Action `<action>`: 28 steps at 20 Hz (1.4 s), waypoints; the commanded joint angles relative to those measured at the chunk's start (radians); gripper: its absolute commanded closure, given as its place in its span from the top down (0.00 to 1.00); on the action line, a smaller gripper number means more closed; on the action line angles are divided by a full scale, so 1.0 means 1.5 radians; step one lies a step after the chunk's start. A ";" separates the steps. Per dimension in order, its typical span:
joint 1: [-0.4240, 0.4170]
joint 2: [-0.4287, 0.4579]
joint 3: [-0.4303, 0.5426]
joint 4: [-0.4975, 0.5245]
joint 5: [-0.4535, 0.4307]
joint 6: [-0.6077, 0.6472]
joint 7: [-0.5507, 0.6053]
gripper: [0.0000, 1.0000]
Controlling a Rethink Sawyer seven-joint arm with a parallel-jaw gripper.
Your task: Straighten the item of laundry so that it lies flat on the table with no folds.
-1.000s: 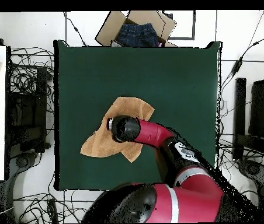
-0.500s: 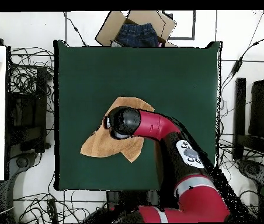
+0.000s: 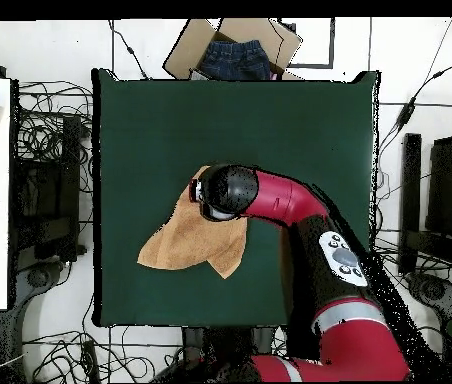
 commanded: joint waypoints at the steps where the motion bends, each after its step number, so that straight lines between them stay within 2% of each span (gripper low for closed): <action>1: -0.013 0.065 0.044 -0.077 -0.010 0.048 0.008 1.00; 11: -0.044 0.107 0.068 -0.070 -0.015 0.004 -0.006 1.00; 24: -0.068 0.113 0.071 -0.091 -0.035 0.045 -0.043 1.00; 28: -0.053 0.093 0.050 -0.112 -0.053 0.076 -0.049 1.00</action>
